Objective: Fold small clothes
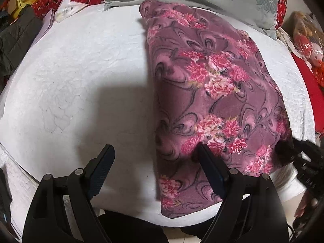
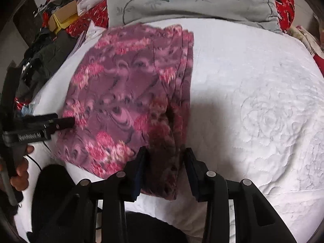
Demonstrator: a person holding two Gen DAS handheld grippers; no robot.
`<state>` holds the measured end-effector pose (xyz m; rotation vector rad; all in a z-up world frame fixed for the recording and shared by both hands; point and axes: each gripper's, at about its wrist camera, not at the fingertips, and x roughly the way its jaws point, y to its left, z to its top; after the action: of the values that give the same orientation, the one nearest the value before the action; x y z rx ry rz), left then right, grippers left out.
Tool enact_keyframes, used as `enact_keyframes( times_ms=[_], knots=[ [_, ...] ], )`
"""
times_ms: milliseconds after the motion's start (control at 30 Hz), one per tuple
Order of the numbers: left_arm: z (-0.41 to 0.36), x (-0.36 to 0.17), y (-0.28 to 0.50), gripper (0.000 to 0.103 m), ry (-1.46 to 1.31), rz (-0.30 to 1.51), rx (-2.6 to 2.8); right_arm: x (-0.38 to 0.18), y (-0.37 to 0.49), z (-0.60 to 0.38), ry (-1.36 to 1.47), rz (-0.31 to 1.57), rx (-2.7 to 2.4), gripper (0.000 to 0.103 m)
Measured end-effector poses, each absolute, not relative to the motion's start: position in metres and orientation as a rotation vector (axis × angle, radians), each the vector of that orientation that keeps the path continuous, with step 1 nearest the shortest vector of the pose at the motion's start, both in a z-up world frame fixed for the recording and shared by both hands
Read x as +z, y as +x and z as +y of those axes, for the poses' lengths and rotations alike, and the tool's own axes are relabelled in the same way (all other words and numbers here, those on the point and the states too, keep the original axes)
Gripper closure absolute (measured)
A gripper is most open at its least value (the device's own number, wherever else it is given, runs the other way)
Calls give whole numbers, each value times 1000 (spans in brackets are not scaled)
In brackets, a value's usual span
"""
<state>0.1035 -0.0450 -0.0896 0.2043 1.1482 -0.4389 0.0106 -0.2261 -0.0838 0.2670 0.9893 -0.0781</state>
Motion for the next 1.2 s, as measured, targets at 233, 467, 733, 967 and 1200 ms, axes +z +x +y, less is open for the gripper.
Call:
enact_keyframes(
  times_ms=[233,467,733,967,1200],
  knots=[
    [-47,-71,138,18,101,1139,-457,-54,52,-245,432,830,-42,62],
    [-59,-83,185,12,52,1193,-468,-81,96,-244,323,895,-76,67],
    [-62,-64,228,12,-67,1144,-499,-77,146,-299,553,834,-160,62],
    [-73,-102,260,4,-106,1245,-472,-89,162,-309,508,849,-191,84],
    [-54,-66,237,5,-67,1159,-497,-52,121,-302,489,809,-24,77]
  ],
)
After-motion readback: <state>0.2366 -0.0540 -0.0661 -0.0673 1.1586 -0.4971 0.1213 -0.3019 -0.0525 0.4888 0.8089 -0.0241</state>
